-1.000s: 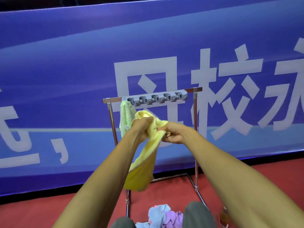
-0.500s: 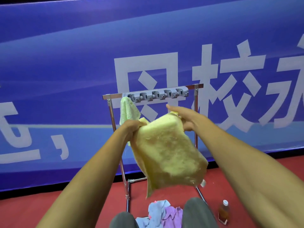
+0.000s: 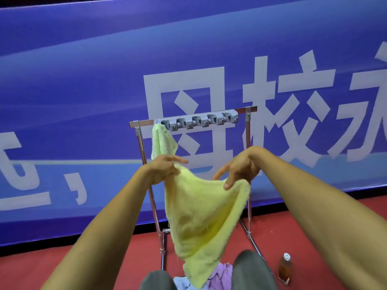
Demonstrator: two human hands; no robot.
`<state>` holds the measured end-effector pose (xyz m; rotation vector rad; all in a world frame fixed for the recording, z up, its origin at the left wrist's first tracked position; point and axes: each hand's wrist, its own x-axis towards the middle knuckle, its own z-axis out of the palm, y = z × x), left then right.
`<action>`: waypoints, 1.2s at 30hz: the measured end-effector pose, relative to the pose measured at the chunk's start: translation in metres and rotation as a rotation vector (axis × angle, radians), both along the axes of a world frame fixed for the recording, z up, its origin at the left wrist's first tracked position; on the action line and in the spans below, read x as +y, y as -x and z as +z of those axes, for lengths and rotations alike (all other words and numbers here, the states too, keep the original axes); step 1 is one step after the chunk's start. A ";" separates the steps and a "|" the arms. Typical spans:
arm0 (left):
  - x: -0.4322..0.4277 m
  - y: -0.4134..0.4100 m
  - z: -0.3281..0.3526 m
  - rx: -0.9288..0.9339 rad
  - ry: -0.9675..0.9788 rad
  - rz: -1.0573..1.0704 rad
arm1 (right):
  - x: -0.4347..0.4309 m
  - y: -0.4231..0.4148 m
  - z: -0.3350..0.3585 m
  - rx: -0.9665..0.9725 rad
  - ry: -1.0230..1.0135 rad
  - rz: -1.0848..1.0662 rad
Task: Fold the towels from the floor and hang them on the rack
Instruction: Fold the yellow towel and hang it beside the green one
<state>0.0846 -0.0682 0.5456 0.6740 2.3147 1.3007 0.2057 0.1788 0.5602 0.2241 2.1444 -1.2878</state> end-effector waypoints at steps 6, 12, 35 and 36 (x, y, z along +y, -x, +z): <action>-0.001 0.006 -0.005 0.441 0.267 0.236 | 0.012 0.026 -0.013 0.397 0.378 -0.460; -0.007 0.004 0.016 -0.353 -0.055 0.402 | 0.018 0.023 -0.021 0.399 0.450 -0.551; -0.024 0.025 -0.016 -0.393 -0.150 0.573 | 0.036 0.019 -0.029 0.516 0.361 -0.918; -0.025 0.028 -0.015 -0.404 -0.130 0.529 | 0.036 0.020 -0.030 0.472 0.394 -0.894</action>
